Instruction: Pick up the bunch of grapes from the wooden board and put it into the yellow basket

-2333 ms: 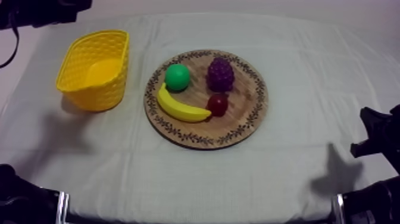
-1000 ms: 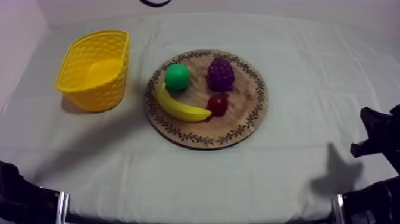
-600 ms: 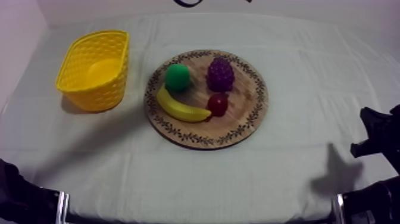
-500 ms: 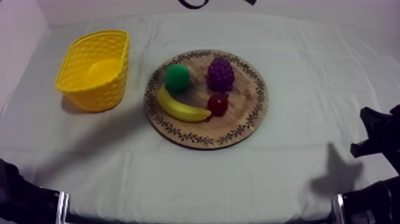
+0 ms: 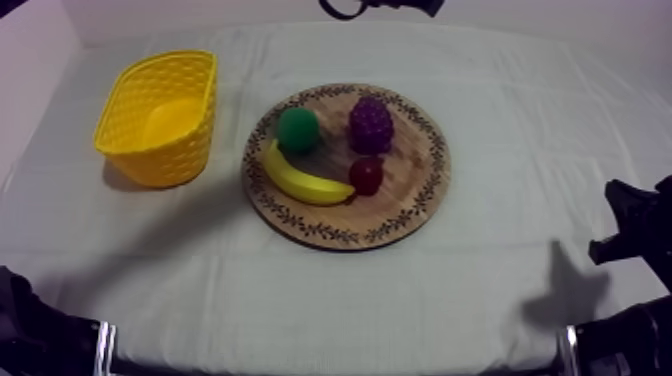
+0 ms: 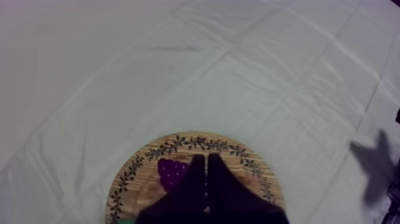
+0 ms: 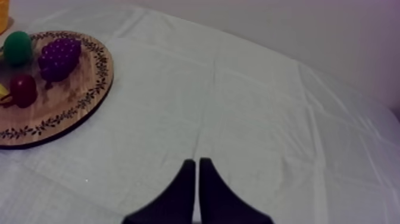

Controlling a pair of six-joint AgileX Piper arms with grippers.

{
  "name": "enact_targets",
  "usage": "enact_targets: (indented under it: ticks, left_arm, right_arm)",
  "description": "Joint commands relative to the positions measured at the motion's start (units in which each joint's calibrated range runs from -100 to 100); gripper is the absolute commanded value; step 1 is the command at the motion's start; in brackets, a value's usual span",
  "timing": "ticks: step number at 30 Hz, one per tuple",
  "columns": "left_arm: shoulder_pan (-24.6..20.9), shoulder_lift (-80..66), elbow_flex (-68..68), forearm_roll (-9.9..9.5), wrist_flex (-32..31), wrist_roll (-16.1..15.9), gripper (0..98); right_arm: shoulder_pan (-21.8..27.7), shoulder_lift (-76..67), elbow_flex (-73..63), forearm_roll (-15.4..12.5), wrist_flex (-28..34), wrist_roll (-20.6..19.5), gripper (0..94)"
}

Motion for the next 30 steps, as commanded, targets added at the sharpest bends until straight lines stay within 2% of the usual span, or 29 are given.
enact_targets:
  ticks: [1, 7, 15, 18, 21, 25, 30]
  left_arm:
    - [-0.08, -0.1, 0.11, 0.03, 0.01, 0.07, 0.0]
    - [-0.3, -0.35, 0.91, 0.06, 0.04, 0.94, 0.0]
    - [-0.17, -1.1, 1.83, -0.84, 2.18, 4.82, 0.0]
    - [-0.11, -1.48, 1.46, -1.21, 5.53, 9.45, 0.0]
    - [-0.09, -1.68, 0.93, -1.5, 9.1, 12.14, 0.0]
    - [-0.15, -1.62, -0.89, -1.81, 15.74, 14.35, 0.0]
    - [-0.94, -0.88, -4.99, -0.79, 26.01, 16.52, 0.0]
  right_arm:
    - [0.0, 0.0, 0.03, 0.0, 0.13, -0.01, 0.5]
    - [0.0, 0.0, 0.03, 0.0, 0.13, -0.01, 0.5]
    - [0.0, 0.0, 0.03, 0.0, 0.13, -0.01, 0.5]
    - [0.0, 0.0, 0.03, 0.0, 0.13, -0.01, 0.5]
    - [0.0, 0.0, 0.03, 0.0, 0.13, -0.01, 0.5]
    - [0.0, 0.0, 0.03, 0.0, 0.13, -0.01, 0.5]
    - [0.0, 0.0, 0.03, 0.0, 0.13, -0.01, 0.5]
